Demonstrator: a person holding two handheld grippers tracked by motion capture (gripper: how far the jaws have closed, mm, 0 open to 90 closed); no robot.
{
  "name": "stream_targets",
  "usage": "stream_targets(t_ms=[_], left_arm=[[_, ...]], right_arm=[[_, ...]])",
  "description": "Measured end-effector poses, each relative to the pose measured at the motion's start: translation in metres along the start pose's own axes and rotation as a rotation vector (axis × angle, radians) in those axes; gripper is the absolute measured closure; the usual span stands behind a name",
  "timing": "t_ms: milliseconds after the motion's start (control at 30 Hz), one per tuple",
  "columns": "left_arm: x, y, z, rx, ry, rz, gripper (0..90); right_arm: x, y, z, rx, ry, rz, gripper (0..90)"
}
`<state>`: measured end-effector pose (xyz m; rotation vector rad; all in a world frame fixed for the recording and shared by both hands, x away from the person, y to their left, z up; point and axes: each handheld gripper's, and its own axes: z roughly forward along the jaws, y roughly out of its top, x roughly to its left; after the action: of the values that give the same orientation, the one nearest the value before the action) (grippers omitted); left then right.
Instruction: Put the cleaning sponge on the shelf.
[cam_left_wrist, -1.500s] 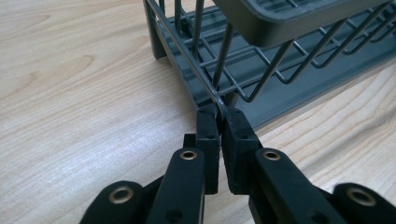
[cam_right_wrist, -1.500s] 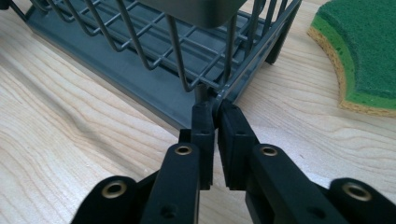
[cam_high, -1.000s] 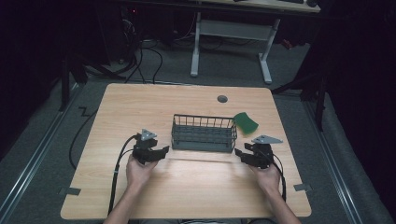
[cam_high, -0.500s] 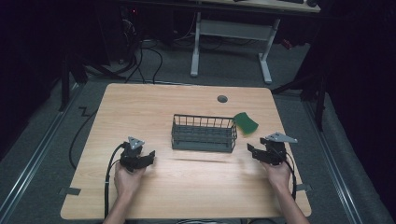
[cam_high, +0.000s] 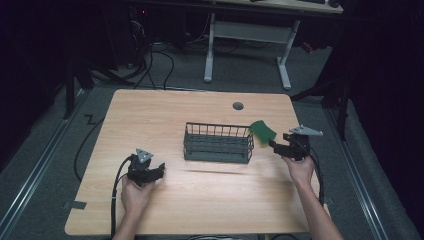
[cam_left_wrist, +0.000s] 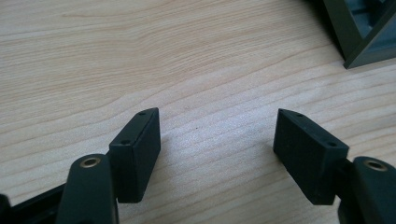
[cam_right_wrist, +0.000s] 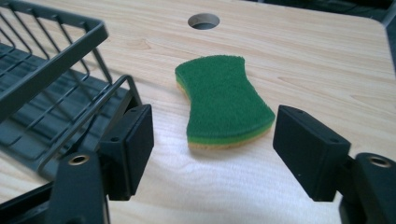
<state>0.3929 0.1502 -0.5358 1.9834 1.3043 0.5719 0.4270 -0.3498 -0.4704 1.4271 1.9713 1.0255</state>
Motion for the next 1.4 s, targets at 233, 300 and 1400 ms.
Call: stream_targets(t_ms=[233,300,1400], left_arm=[[0.0,0.0,0.0,0.001,0.0,0.002,32.5],[0.0,0.0,0.0,0.001,0.0,0.002,32.5],[-0.001,-0.001,-0.001,-0.001,0.008,-0.005,32.9]], right_arm=[[-0.005,0.026,0.02,0.042,0.011,-0.036,23.4],[-0.006,0.031,0.025,0.052,0.009,-0.046,21.6],[-0.011,0.034,0.102,0.264,0.025,-0.087,14.5]])
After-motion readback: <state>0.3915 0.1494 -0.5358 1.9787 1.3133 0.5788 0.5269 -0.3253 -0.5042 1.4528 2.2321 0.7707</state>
